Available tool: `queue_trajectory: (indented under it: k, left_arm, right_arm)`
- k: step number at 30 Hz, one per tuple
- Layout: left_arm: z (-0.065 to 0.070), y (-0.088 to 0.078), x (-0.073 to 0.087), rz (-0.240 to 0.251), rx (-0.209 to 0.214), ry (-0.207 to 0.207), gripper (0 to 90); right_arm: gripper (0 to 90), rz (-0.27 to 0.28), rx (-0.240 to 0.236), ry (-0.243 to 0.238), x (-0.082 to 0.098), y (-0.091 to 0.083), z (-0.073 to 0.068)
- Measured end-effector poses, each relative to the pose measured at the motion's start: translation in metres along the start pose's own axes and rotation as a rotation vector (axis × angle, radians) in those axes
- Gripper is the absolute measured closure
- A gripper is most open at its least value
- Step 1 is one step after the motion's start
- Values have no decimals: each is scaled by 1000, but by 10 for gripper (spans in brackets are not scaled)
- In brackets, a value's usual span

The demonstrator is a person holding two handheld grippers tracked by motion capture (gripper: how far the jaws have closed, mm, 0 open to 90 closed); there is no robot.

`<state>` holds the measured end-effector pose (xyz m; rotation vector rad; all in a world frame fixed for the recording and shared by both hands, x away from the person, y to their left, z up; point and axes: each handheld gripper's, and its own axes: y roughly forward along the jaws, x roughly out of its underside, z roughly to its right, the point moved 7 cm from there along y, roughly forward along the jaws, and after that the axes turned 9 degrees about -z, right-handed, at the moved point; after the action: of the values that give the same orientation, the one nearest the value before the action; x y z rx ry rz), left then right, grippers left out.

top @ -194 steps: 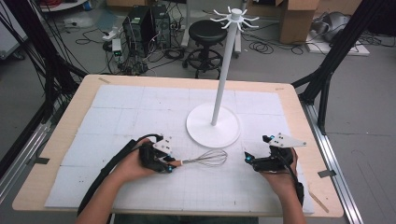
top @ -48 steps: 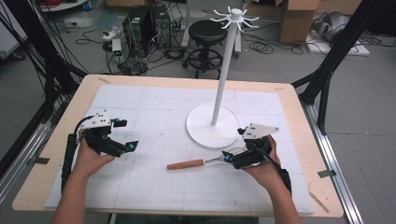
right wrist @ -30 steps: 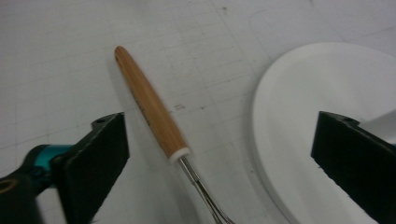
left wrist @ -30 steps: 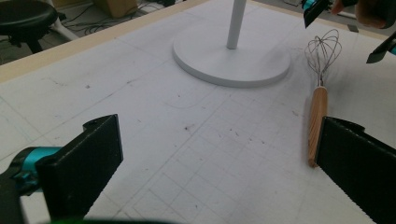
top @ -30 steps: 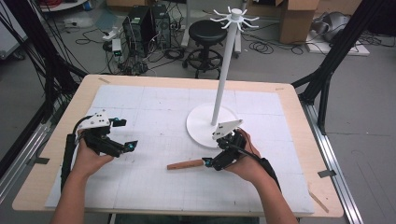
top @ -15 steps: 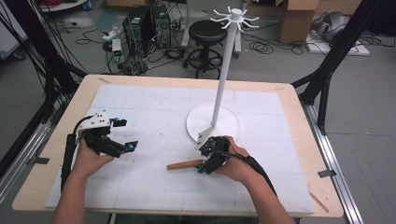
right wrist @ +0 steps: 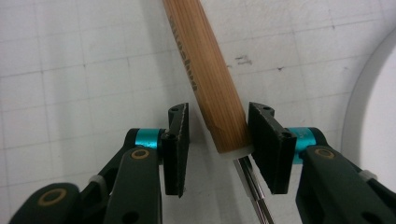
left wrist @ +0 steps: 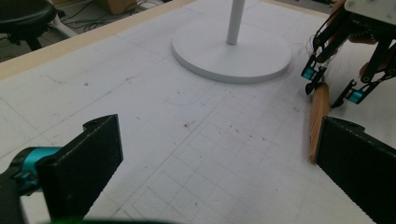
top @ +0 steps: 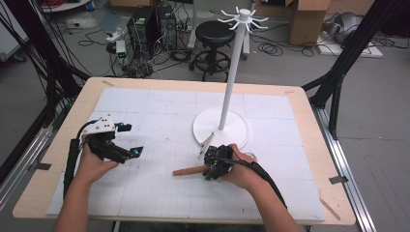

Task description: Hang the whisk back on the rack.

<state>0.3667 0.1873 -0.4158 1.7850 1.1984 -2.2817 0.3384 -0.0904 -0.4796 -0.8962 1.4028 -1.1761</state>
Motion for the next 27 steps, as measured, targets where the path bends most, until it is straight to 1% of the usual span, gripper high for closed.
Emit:
queue_trajectory:
  k: [2, 4, 5, 7, 11, 13, 15, 16, 20, 22, 23, 24, 25, 26, 27]
  left_arm:
    - [0, 0, 0, 1, 2, -1, 17]
    - [0, 0, 0, 1, 0, -1, 17]
    - [0, 0, 0, 1, 1, 1, 17]
    - [0, -1, 0, 0, -1, 0, 17]
    - [0, -1, 0, 0, -1, 1, 17]
    - [0, 0, 0, -3, 1, 0, 17]
    - [0, 0, 0, -3, 1, 0, 17]
    - [0, 0, 1, -4, 0, 0, 17]
    - [0, 1, 1, -4, 2, 0, 17]
    - [0, 0, 1, -3, 1, 1, 16]
    - [-1, -1, 0, -3, 0, 3, 17]
    - [-1, -1, 0, 2, 1, 0, 17]
    - [-1, -2, 0, 4, 0, 1, 17]
    - [-2, -3, 0, 10, -1, -3, 17]
    - [-2, -4, -1, 15, -1, -3, 17]
  right_arm:
    - [635, -4, -8, 10, 0, -1, 0]
    - [641, -8, -7, 4, 0, -1, -1]
    - [643, -16, -1, 12, 0, -1, -1]
    - [656, -22, 3, 0, -1, -1, -2]
    - [715, -38, 3, -15, -2, -2, -5]
    - [719, -47, 11, -12, -2, -2, -6]
    - [726, -53, 1, -14, -2, -2, -7]
    - [731, -56, 5, -21, -2, -3, -7]
    - [736, -72, 8, -15, -2, -4, -7]
    - [736, -50, -1, -9, -2, -7, -7]
    - [736, -33, 5, -6, -3, -10, -6]
    - [736, 5, 2, 7, -2, -17, -5]
    - [736, 5, 2, 7, -2, -17, -5]
    - [736, 26, -2, 6, -2, -22, -4]
    - [737, 44, -1, 19, -1, -27, -3]
